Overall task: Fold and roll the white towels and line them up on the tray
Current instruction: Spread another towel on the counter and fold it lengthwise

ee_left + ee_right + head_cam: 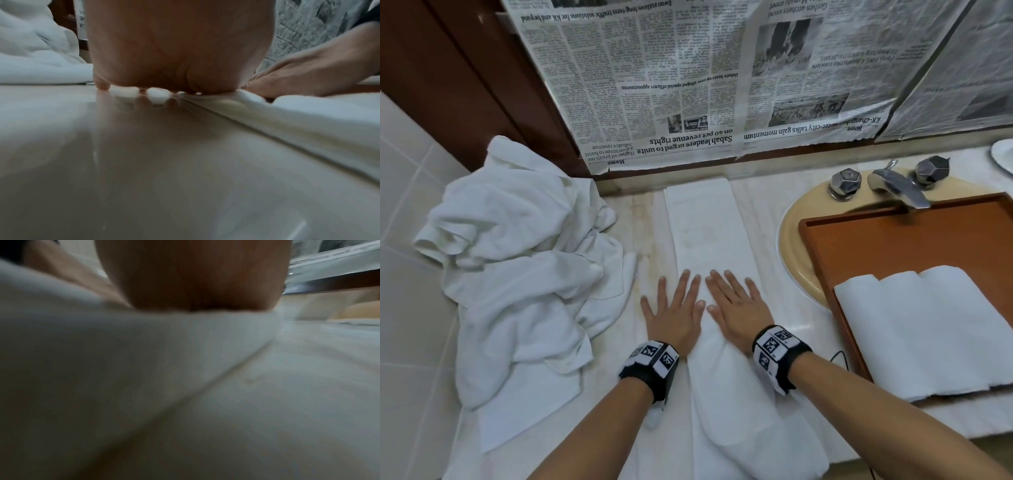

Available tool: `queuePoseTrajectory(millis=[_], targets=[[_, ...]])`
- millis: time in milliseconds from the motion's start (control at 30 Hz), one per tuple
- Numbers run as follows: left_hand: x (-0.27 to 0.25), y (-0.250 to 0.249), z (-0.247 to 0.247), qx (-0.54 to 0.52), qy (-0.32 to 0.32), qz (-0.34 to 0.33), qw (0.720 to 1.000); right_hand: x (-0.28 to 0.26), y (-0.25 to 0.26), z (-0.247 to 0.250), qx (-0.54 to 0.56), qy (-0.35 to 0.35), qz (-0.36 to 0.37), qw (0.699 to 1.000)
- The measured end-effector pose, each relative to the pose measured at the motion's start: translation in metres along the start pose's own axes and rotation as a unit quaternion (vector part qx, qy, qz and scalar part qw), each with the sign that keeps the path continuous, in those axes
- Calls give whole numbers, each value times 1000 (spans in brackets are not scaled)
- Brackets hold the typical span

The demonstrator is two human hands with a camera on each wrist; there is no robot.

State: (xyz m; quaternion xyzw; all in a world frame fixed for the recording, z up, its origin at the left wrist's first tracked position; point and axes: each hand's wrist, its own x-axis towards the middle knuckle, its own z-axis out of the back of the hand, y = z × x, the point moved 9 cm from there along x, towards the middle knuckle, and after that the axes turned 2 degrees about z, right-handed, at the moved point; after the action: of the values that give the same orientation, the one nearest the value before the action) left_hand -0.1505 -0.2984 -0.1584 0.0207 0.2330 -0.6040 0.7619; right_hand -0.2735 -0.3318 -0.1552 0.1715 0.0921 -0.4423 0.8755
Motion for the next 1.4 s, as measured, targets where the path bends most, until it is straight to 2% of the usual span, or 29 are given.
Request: queuePoseTrajectory(millis=[200, 267, 333, 400, 533, 833, 967, 1033, 1133, 1200, 1300, 1400], targets=[[7, 28, 10, -5, 11, 45, 999, -7, -59, 16, 37, -3, -131, 991], [5, 24, 19, -15, -2, 34, 999, -11, -52, 23, 48, -12, -108, 993], [-3, 8, 23, -10, -18, -9, 1000, -12, -36, 20, 52, 4, -63, 997], [-10, -4, 13, 16, -2, -38, 999, -9, -28, 13, 47, 18, -50, 997], [2, 0, 4, 38, 14, -17, 999, 10, -31, 14, 37, 15, -57, 998], [77, 3, 31, 50, 26, 12, 998, 87, -51, 50, 22, 28, -48, 998], [100, 3, 45, 42, 19, 13, 999, 98, -60, 68, 72, -8, -59, 996], [97, 3, 52, 7, 1, 7, 1000, 81, -60, 77, 125, -53, -49, 989], [69, -1, 62, -52, -66, -47, 995, 23, -48, 79, 213, -97, -24, 972], [38, -1, 61, -99, -91, -85, 987, -24, -36, 67, 235, -72, -20, 969], [-9, -3, 44, -162, -88, -111, 976, -77, -20, 39, 181, 13, -23, 983], [-34, -8, 21, -130, -71, -112, 983, -101, -20, 22, 142, 48, -49, 987]])
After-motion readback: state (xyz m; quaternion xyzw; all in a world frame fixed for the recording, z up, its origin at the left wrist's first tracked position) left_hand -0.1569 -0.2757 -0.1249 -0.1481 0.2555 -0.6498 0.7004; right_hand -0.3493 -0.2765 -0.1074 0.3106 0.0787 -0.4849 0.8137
